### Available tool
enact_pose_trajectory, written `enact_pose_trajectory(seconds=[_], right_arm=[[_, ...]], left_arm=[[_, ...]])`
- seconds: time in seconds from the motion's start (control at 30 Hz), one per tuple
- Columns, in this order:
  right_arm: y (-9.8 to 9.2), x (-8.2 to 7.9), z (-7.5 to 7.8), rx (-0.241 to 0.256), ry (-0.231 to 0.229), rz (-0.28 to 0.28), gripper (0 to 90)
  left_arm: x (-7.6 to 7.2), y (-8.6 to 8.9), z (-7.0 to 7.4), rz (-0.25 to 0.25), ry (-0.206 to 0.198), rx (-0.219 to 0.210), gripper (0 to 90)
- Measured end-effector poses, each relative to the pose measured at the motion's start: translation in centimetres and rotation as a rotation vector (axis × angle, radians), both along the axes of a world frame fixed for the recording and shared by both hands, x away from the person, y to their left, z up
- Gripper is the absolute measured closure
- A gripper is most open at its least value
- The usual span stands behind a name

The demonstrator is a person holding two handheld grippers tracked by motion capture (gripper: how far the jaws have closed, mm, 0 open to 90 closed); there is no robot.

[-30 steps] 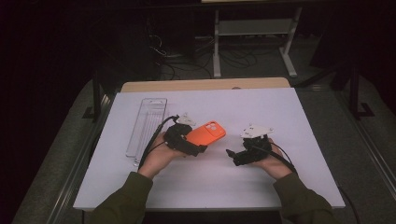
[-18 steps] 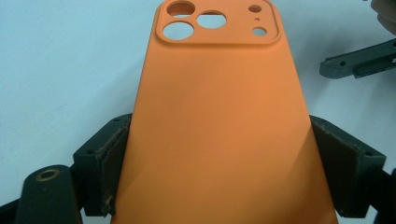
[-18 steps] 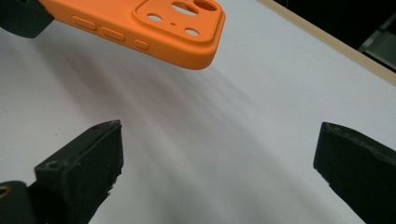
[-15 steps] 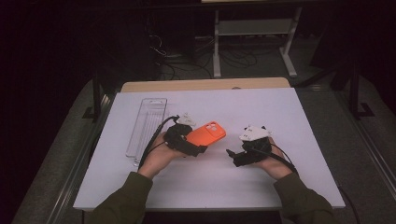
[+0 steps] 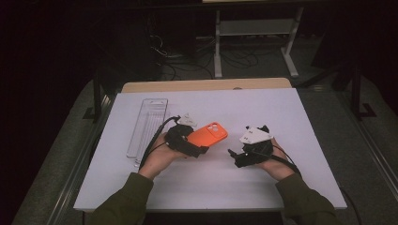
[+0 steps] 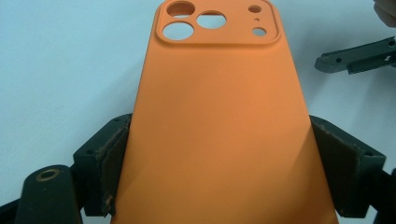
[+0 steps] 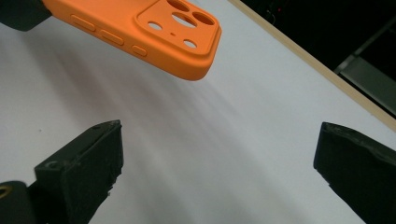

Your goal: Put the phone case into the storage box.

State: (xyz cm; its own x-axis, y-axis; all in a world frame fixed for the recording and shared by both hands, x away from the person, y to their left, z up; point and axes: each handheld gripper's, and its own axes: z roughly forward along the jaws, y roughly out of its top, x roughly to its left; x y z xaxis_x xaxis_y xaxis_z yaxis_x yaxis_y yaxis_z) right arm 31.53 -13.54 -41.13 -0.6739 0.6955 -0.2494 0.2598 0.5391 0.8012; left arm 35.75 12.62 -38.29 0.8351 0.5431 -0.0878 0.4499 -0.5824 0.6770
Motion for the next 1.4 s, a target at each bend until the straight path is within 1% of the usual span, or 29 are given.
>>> enact_pose_trajectory(seconds=[0.17, 0.3, 0.33, 0.37, 0.4, 0.43, 0.47, 0.57, 0.6, 0.63, 0.67, 0.7, 0.77, 0.83, 0.93, 1.03, 1.07, 1.1, 1.13, 1.17, 1.23, 1.27, 1.37, 1.4], right_arm=[[0.1, -0.1, 0.0, -0.035, -0.060, 0.015, 0.8], [0.3, -0.4, 0.0, -0.045, -0.081, 0.006, 0.9], [0.3, -0.3, 0.0, -0.062, -0.104, 0.016, 0.8], [0.3, -0.3, 0.0, -0.075, -0.114, 0.019, 0.8], [0.4, -0.4, 0.1, -0.072, -0.114, 0.009, 0.9], [0.4, -0.4, 0.1, -0.087, -0.130, 0.022, 0.8], [0.4, -0.5, 0.1, -0.085, -0.125, 0.020, 0.8], [0.5, -0.6, 0.0, -0.099, -0.133, 0.020, 0.9], [0.6, -0.6, -0.1, -0.110, -0.145, 0.024, 0.9], [0.7, -0.7, -0.2, -0.122, -0.152, 0.028, 0.9], [0.7, -0.7, -0.2, -0.134, -0.163, 0.032, 0.9], [0.8, -0.8, -0.2, -0.138, -0.161, 0.032, 0.9], [0.9, -0.9, -0.3, -0.155, -0.180, 0.039, 0.8], [0.9, -0.9, -0.3, -0.193, -0.205, 0.055, 0.9], [1.0, -1.0, -0.4, -0.203, -0.214, 0.050, 0.9], [1.1, -1.1, -0.5, -0.232, -0.243, 0.060, 0.9], [1.2, -1.2, -0.5, -0.244, -0.259, 0.061, 0.9], [1.2, -1.3, -0.5, -0.247, -0.266, 0.063, 0.9], [1.2, -1.3, -0.5, -0.255, -0.278, 0.068, 0.9], [1.3, -1.3, -0.5, -0.258, -0.288, 0.069, 0.9], [1.3, -1.4, -0.5, -0.264, -0.297, 0.067, 0.9], [1.4, -1.5, -0.5, -0.270, -0.307, 0.067, 0.9], [1.4, -1.5, -0.5, -0.281, -0.324, 0.069, 0.9], [1.4, -1.5, -0.6, -0.291, -0.336, 0.071, 0.9]], left_arm=[[0.0, 0.0, 0.0, -0.003, 0.001, -0.002, 15.4], [0.0, 0.1, 0.0, -0.003, 0.004, -0.008, 15.5], [0.0, 0.0, 0.0, 0.002, 0.012, -0.013, 15.4], [0.0, 0.1, 0.0, -0.001, 0.009, -0.010, 15.4], [0.0, 0.1, 0.0, -0.001, 0.009, -0.010, 15.5], [0.0, 0.0, 0.0, -0.002, 0.009, -0.010, 15.5], [0.0, 0.0, 0.0, 0.000, 0.010, -0.011, 15.5], [0.1, 0.0, 0.0, -0.010, 0.002, -0.003, 15.5], [0.1, 0.0, 0.0, -0.011, 0.003, -0.002, 15.5], [0.0, -0.1, -0.1, 0.000, 0.005, -0.017, 15.5], [0.0, -0.1, -0.1, 0.003, 0.006, -0.023, 15.5], [0.0, -0.1, -0.1, -0.001, 0.006, -0.019, 15.4], [0.0, -0.1, -0.1, 0.001, 0.009, -0.022, 15.4], [0.0, -0.1, -0.2, -0.002, 0.009, -0.020, 15.5], [-0.1, -0.2, -0.2, 0.001, 0.011, -0.022, 15.5], [0.0, -0.2, -0.2, -0.004, 0.009, -0.016, 15.5], [0.1, 0.0, -0.1, -0.018, 0.006, 0.002, 15.5], [0.1, 0.0, -0.1, -0.027, 0.005, 0.012, 15.5], [0.0, -0.1, -0.1, -0.014, 0.009, -0.004, 15.5], [0.0, -0.1, -0.1, -0.011, 0.009, -0.009, 15.5], [-0.1, -0.2, -0.2, 0.008, 0.012, -0.034, 15.5], [-0.1, -0.2, -0.2, 0.000, 0.011, -0.025, 15.5], [-0.1, -0.2, -0.2, 0.005, 0.012, -0.031, 15.5], [-0.1, -0.2, -0.2, 0.005, 0.012, -0.031, 15.5]])
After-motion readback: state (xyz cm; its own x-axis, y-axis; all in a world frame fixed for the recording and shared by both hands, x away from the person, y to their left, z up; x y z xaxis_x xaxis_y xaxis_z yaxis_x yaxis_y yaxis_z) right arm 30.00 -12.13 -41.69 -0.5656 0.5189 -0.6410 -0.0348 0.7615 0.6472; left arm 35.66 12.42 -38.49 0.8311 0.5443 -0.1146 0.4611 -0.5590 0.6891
